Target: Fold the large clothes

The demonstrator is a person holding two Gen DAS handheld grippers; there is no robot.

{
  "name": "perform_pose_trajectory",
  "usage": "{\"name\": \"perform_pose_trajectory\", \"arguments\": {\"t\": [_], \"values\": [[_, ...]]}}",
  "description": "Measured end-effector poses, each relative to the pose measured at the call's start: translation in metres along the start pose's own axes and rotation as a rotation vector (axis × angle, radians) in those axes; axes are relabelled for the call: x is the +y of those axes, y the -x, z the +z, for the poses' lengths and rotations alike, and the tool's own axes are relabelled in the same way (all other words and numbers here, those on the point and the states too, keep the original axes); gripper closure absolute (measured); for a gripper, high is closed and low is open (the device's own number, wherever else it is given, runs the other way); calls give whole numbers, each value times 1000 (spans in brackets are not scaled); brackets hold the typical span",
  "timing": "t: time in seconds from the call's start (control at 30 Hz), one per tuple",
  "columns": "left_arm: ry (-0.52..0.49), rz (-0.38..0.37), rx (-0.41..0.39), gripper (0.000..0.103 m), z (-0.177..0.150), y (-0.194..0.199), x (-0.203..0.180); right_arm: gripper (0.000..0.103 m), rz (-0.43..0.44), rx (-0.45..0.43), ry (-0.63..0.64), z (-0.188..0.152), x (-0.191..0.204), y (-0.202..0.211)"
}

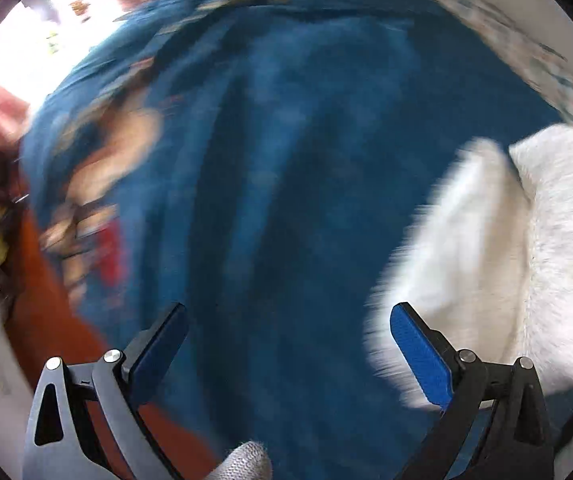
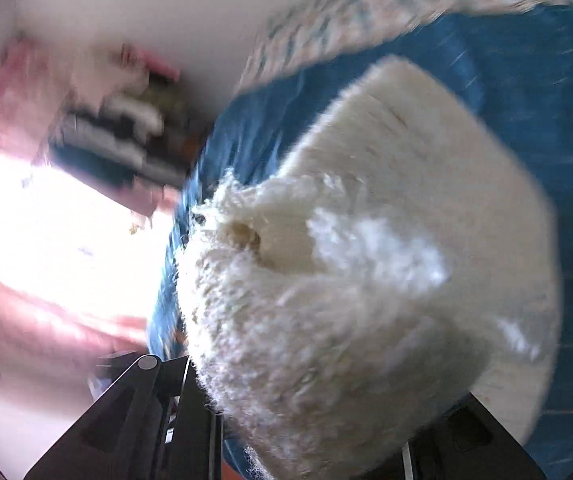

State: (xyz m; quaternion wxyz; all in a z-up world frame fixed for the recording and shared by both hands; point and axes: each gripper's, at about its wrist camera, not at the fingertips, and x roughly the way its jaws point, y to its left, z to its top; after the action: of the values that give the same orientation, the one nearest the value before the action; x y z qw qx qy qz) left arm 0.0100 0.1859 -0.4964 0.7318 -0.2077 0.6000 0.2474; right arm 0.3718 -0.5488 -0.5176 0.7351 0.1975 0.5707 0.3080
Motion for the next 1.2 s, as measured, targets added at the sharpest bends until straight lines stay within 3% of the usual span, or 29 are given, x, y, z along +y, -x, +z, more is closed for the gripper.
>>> {"name": "perform_pose_trajectory", "arguments": {"t": [0.13,0.37,0.47,0.53,0.63,0.67,0.7,0.8,0.87,1.0,1.1,1.13,1.17,1.2], "values": [[108,64,-6,0,-11,2,35,81,-62,114,45,-37,9,-66],[186,-12,-17,0,1,-3,24,81,-145,224,155,-90,10,-112],[172,-47,-43,0,7,12,18,81,-148,248,192,-78,14,-119],[160,-73,-71,0,14,20,14,77,-98,273,164,-65,18,-108],[190,-151,-89,0,15,33,14,43,77,273,51,-40,15,-66],[202,-191,-88,0,11,36,14,28,120,250,19,-37,9,-44],[206,-217,-79,0,8,37,12,20,131,232,-1,-38,1,-27],[210,-306,-43,0,-5,31,-1,19,95,180,-61,-42,-31,25],[206,-345,-1,0,-10,18,-14,19,12,156,-105,-49,-62,56],[219,-398,68,0,-8,-23,-45,19,-109,150,-230,-66,-122,87],[318,-464,142,0,-2,-63,-62,19,-158,126,-329,-76,-156,100],[330,-475,132,1,1,-69,-67,19,-166,117,-350,-78,-163,103],[330,-458,101,19,4,-70,-72,19,-174,108,-366,-80,-167,103],[309,-427,35,56,9,-65,-81,19,-181,101,-377,-81,-173,107]]}}
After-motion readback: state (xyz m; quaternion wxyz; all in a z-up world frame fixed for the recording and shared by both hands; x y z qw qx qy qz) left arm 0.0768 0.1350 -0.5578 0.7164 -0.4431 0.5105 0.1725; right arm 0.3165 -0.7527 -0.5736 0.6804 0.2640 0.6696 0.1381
